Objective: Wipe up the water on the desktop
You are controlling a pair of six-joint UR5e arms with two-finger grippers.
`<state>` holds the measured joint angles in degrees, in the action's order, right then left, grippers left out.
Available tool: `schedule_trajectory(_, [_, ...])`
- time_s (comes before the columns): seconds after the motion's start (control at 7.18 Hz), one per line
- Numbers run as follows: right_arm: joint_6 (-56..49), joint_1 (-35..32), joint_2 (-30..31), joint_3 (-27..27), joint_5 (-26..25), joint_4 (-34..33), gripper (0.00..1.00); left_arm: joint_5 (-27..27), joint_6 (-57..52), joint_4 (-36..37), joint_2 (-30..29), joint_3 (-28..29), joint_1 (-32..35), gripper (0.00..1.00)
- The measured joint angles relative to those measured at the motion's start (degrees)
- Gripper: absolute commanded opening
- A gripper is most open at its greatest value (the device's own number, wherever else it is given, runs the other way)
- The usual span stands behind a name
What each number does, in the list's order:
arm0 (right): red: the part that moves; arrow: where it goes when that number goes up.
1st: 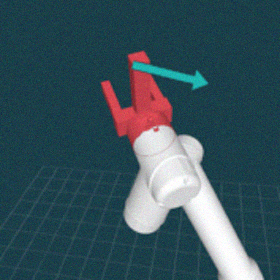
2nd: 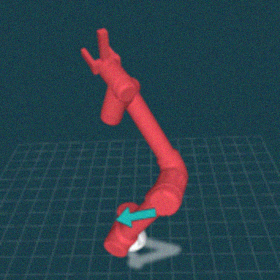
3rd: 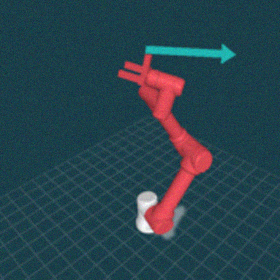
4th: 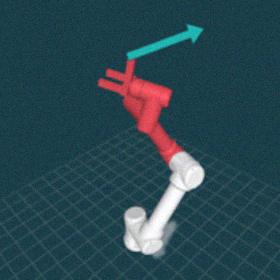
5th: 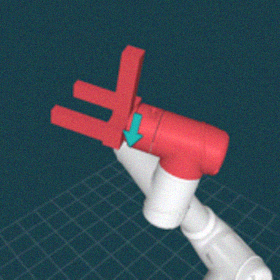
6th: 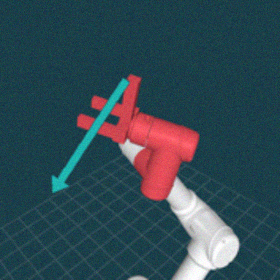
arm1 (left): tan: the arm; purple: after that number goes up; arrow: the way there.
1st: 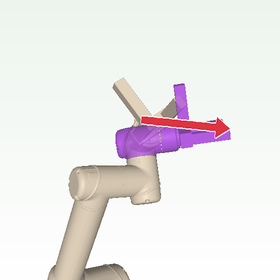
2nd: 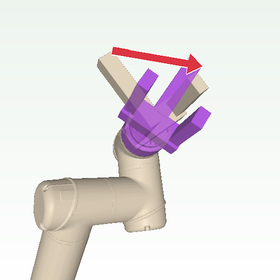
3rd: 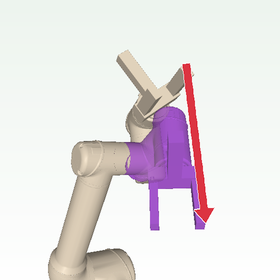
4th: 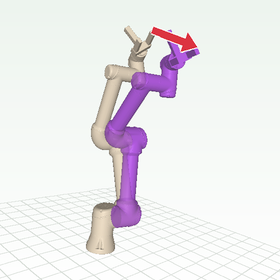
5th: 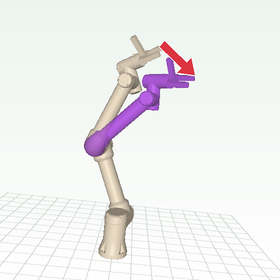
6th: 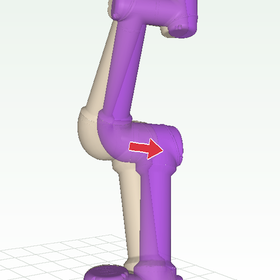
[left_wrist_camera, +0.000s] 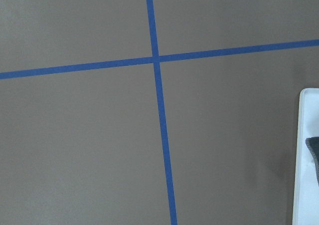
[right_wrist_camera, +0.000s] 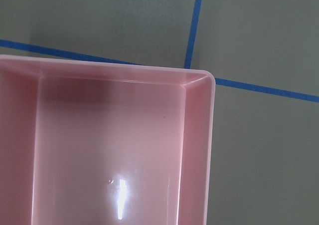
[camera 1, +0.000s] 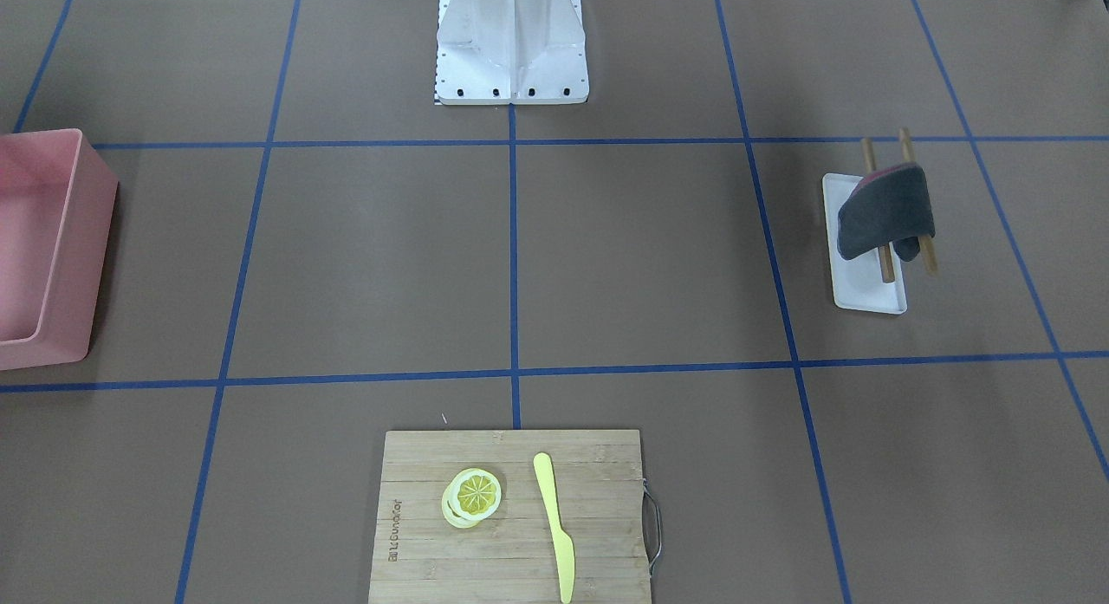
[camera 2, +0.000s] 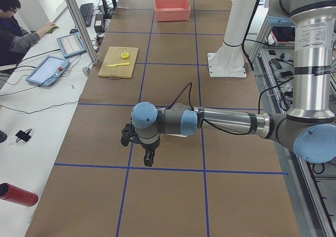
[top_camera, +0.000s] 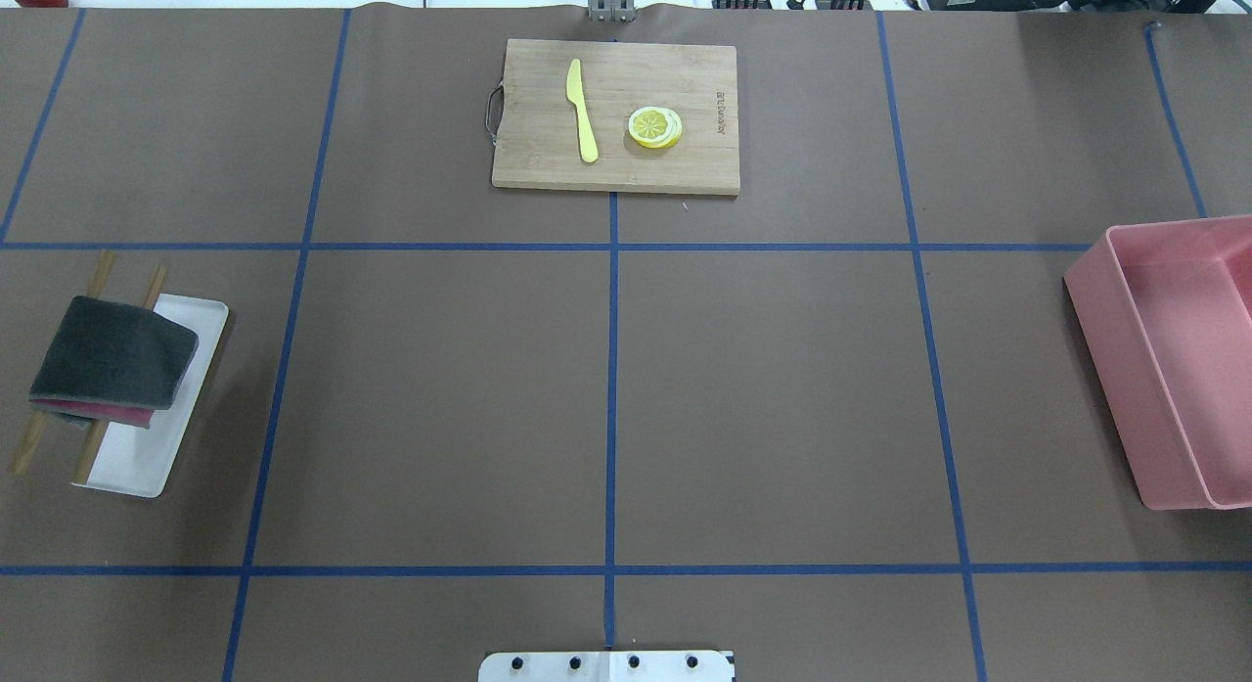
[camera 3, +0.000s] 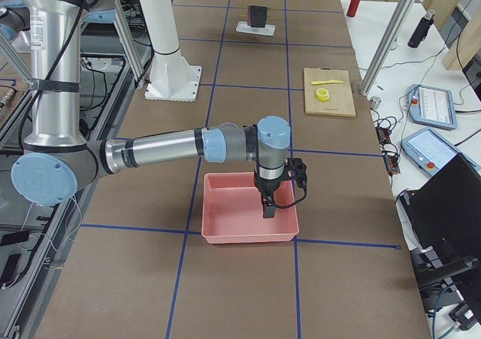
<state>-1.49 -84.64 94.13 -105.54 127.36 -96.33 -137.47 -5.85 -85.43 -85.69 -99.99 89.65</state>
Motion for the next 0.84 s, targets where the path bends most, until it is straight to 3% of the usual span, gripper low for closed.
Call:
schedule_trajectory(0.42, [-0.1,0.0,0.0,-0.38,-0.12,0.0,1.0,-0.12,0.18,0.08,-0.1,-1.02,-0.03,0.99])
schedule_trajectory(0.84, [-0.06,0.0,0.53,-5.6,0.21,-0.43,1.0,0.29,0.14,0.03,-0.26,-3.05,0.0,0.99])
